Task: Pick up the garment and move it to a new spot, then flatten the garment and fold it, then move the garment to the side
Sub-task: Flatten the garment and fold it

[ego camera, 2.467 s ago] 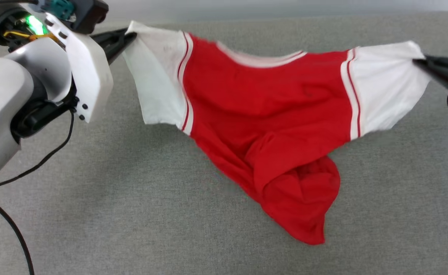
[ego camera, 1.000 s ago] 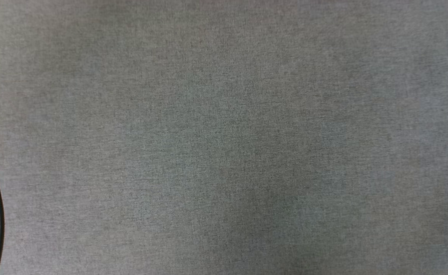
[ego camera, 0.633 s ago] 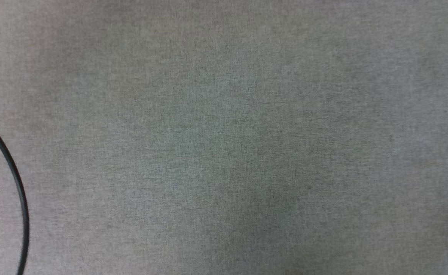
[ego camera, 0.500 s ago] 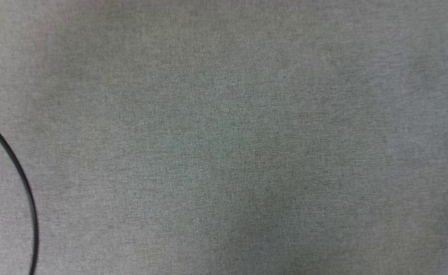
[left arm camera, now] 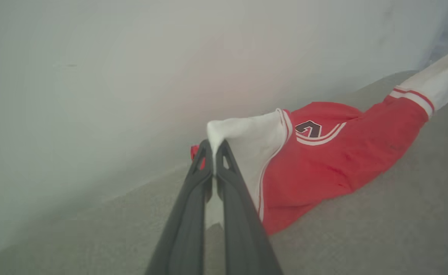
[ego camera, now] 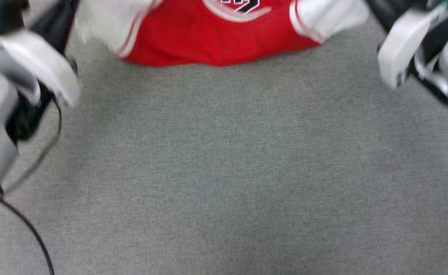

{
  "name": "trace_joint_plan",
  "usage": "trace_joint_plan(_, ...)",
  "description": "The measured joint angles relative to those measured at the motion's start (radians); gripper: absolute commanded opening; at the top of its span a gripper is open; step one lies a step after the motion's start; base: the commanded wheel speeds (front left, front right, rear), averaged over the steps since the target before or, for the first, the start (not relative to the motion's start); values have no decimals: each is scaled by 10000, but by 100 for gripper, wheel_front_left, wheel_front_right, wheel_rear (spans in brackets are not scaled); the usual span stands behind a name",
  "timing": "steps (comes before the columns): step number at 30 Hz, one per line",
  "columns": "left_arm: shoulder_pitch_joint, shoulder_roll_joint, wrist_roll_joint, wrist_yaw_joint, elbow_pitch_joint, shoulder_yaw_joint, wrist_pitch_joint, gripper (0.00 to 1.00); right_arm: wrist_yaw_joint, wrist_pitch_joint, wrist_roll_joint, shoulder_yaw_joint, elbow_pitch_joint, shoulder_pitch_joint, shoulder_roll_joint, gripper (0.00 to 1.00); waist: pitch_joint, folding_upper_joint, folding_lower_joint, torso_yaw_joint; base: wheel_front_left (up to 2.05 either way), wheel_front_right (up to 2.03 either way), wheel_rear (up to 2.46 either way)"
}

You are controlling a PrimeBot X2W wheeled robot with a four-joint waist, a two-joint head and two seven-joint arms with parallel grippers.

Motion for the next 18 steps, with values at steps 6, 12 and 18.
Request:
trace_joint_plan(6, 2686, 663, -640, 763, -1369, 148, -38, 0, 0, -217, 658, 359, -464, 1643, -612, 0, -589, 0, 0, -28, 0, 0, 0)
trace_joint_plan(12, 5261, 1260, -1051, 1588, -2454, 345, -42, 0, 0, -247, 878, 800, -959, 3213, -1204, 0, -1303, 0, -1, -128, 0, 0, 0)
trace_joint_plan(18, 7547, 1400, -1384, 2307, -3150, 1279, -56, 0, 0, -201, 685, 1032, -1383, 4535, -1576, 0, -2044, 0, -2, -278, 0, 0, 0)
